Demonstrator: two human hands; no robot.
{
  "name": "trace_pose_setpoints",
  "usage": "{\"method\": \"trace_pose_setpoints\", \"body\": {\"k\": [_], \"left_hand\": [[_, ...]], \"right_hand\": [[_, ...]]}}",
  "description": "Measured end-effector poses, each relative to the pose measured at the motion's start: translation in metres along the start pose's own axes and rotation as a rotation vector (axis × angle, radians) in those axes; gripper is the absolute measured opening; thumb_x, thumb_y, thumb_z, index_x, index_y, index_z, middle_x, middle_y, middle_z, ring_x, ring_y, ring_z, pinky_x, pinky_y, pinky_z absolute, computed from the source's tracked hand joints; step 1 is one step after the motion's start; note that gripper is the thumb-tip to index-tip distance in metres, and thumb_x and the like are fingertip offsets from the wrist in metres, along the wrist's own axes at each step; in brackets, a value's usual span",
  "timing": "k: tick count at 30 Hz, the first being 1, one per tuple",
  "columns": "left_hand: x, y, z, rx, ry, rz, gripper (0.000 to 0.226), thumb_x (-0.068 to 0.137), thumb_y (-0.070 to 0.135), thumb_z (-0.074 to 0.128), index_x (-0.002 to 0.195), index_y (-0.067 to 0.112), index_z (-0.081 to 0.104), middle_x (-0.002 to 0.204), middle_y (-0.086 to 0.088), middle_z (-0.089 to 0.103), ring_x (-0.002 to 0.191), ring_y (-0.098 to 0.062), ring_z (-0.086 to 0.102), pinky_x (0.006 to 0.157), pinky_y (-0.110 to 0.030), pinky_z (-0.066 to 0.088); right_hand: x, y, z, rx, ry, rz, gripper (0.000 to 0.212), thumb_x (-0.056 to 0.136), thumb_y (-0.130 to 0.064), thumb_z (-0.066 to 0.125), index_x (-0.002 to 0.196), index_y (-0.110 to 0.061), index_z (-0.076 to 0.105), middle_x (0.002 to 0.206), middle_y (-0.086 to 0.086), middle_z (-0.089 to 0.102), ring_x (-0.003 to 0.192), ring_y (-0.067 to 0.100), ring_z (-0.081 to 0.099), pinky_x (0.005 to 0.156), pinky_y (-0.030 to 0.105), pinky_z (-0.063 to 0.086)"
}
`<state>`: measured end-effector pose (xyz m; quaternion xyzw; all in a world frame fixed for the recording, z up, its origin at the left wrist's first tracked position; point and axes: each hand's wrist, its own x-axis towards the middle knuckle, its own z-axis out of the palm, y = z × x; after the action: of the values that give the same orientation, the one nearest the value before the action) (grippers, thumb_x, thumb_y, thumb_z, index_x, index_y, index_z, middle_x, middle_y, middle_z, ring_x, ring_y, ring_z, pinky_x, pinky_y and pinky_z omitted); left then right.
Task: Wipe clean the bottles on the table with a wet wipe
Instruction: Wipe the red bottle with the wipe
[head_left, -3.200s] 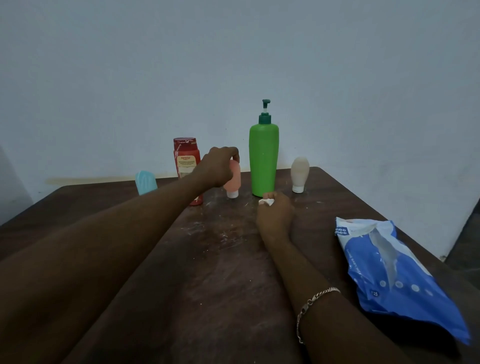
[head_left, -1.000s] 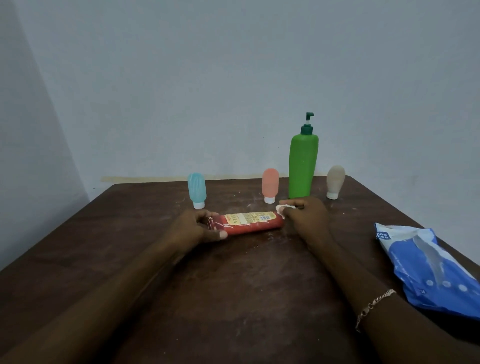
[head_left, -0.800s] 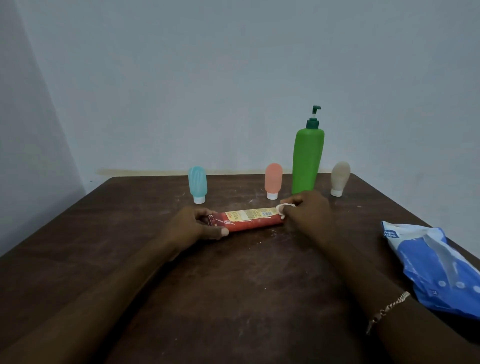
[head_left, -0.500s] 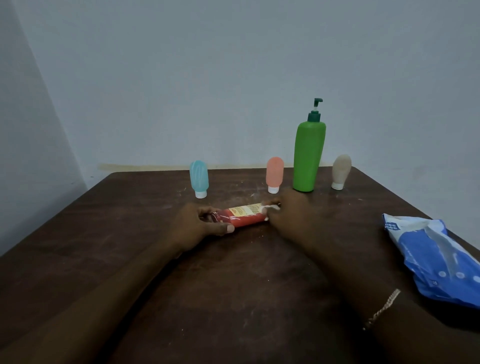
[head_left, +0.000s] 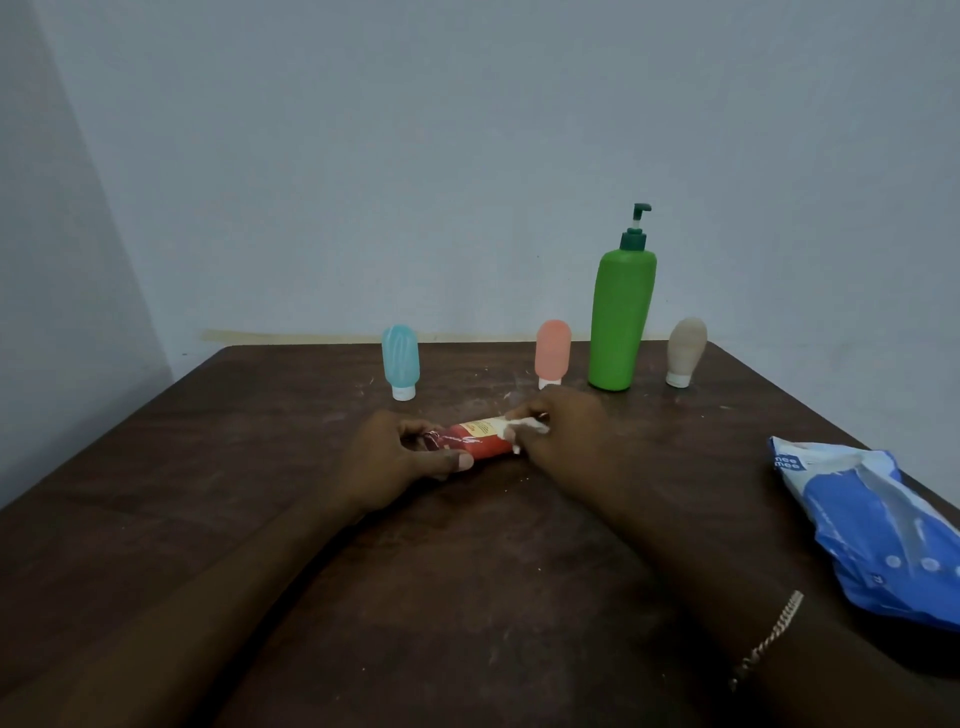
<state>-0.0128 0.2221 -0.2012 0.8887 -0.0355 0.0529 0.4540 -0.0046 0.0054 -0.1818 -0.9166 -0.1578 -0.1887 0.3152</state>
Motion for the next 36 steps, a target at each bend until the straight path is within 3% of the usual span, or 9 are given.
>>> {"method": "trace_pose_setpoints", "body": {"k": [5, 10, 15, 20, 24, 27, 31, 36], "left_hand": [[-0.007, 0.002, 0.000, -0.039, 0.004, 0.080, 0.027, 0.067, 0.041, 0.085, 0.091, 0.030, 0.077, 0.081, 0.002, 0.077, 0.078, -0.022, 0.072, 0.078, -0.047, 0.057], [-0.004, 0.000, -0.001, -0.022, -0.023, 0.027, 0.041, 0.065, 0.049, 0.087, 0.099, 0.028, 0.076, 0.083, 0.003, 0.077, 0.079, -0.016, 0.072, 0.077, -0.042, 0.059], [-0.001, 0.000, 0.000, -0.025, -0.031, -0.019, 0.045, 0.068, 0.045, 0.086, 0.106, 0.025, 0.073, 0.080, 0.006, 0.076, 0.074, -0.003, 0.070, 0.066, -0.023, 0.057], [-0.004, -0.001, -0.002, -0.050, -0.053, 0.001, 0.033, 0.071, 0.041, 0.084, 0.096, 0.020, 0.077, 0.078, -0.002, 0.077, 0.078, -0.022, 0.073, 0.077, -0.040, 0.058], [-0.001, -0.004, -0.002, -0.070, -0.055, -0.024, 0.035, 0.070, 0.044, 0.084, 0.094, 0.019, 0.078, 0.076, -0.003, 0.077, 0.078, -0.023, 0.073, 0.083, -0.044, 0.058], [0.000, -0.005, -0.002, -0.096, -0.044, -0.047, 0.032, 0.073, 0.045, 0.082, 0.091, 0.019, 0.077, 0.072, -0.005, 0.076, 0.075, -0.019, 0.073, 0.084, -0.039, 0.056], [0.000, -0.003, 0.000, -0.099, -0.034, -0.049, 0.032, 0.076, 0.045, 0.080, 0.088, 0.015, 0.077, 0.069, -0.007, 0.074, 0.073, -0.017, 0.072, 0.081, -0.033, 0.053], [0.001, -0.003, 0.000, -0.101, -0.043, -0.046, 0.041, 0.074, 0.045, 0.082, 0.090, 0.008, 0.075, 0.073, -0.009, 0.074, 0.067, -0.017, 0.069, 0.071, -0.031, 0.052]], "right_hand": [[-0.007, -0.031, 0.021, 0.020, -0.109, -0.226, 0.025, 0.091, -0.016, 0.061, 0.114, -0.016, 0.070, 0.109, 0.000, 0.060, 0.098, 0.013, 0.054, 0.084, 0.028, 0.044], [-0.003, -0.009, 0.006, -0.003, -0.080, -0.221, 0.018, 0.083, -0.015, 0.068, 0.099, -0.016, 0.077, 0.098, 0.001, 0.069, 0.087, 0.011, 0.060, 0.079, 0.030, 0.050], [0.000, 0.005, 0.000, -0.013, -0.025, -0.137, 0.022, 0.085, -0.021, 0.071, 0.106, -0.018, 0.076, 0.107, -0.001, 0.071, 0.091, 0.008, 0.060, 0.084, 0.029, 0.052], [-0.009, -0.014, 0.018, -0.003, -0.055, -0.304, 0.020, 0.087, -0.021, 0.067, 0.105, -0.022, 0.074, 0.093, -0.006, 0.060, 0.082, 0.007, 0.053, 0.067, 0.015, 0.034], [-0.005, 0.000, 0.010, 0.041, -0.054, -0.280, 0.011, 0.080, -0.018, 0.071, 0.091, -0.020, 0.073, 0.085, -0.006, 0.061, 0.076, 0.006, 0.055, 0.067, 0.023, 0.043], [0.003, 0.021, -0.001, 0.041, -0.044, -0.164, 0.009, 0.079, -0.016, 0.075, 0.088, -0.017, 0.073, 0.081, -0.013, 0.058, 0.073, -0.002, 0.053, 0.067, 0.019, 0.040], [0.007, 0.030, -0.002, 0.068, 0.066, -0.066, 0.014, 0.080, -0.021, 0.077, 0.093, -0.017, 0.078, 0.084, -0.009, 0.063, 0.073, -0.002, 0.053, 0.070, 0.019, 0.040], [-0.006, -0.001, 0.017, 0.085, 0.003, -0.270, 0.015, 0.085, -0.023, 0.072, 0.099, -0.020, 0.075, 0.093, -0.006, 0.067, 0.082, 0.005, 0.057, 0.071, 0.015, 0.043]]}}
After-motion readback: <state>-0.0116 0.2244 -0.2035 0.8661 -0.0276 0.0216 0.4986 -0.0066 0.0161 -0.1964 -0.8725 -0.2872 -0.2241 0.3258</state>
